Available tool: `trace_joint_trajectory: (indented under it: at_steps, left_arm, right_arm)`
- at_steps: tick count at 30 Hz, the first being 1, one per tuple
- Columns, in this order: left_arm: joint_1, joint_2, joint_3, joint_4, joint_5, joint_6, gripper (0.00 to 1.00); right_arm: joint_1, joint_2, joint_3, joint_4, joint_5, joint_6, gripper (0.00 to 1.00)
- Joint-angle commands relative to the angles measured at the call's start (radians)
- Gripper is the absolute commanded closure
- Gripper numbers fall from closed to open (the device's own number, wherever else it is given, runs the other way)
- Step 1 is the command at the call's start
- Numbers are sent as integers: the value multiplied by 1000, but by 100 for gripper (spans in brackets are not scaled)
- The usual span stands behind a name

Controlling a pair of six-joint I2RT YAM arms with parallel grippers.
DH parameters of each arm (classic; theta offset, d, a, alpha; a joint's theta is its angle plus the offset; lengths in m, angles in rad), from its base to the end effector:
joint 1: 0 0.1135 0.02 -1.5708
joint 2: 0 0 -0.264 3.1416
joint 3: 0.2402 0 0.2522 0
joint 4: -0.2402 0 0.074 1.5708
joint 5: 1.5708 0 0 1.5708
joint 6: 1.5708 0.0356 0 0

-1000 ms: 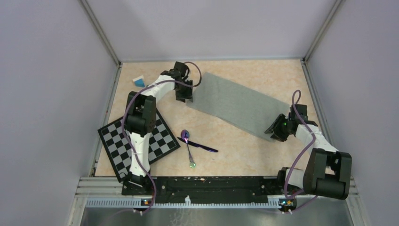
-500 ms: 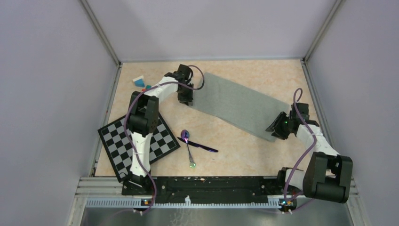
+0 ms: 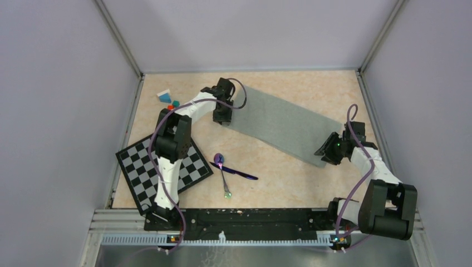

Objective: Fold the napkin into a case and place the utensils inside
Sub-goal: Smooth out the rectangle-folded napkin at the center of the board.

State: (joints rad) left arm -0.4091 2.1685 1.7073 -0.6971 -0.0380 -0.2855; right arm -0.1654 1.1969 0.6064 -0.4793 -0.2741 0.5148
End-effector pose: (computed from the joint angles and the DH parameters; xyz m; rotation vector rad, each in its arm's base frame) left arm 0.4213 -0.1812 0.1761 0.1582 2.7327 -0.1460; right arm 0.2111 -0.0255 0.1777 0.7976 2.5351 0.4788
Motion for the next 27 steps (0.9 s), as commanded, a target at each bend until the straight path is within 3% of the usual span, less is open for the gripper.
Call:
trace_joint_trajectory:
  at_steps: [1,8,20,27]
  left_arm:
    - [-4,-80,-6,-4,-88,22,57]
    - [10,-86,-34,7,-120,24,57]
    - [9,-8,-54,26,-27,8,62]
    - [8,-3,-14,18,-69,14,80]
  right_arm:
    - [7,-30,27,23,2,-20,60]
    - [7,-27,24,24,-8,-20,61]
    - [7,-35,26,23,-7,-24,61]
    - [7,-26,24,34,-12,-22,61]
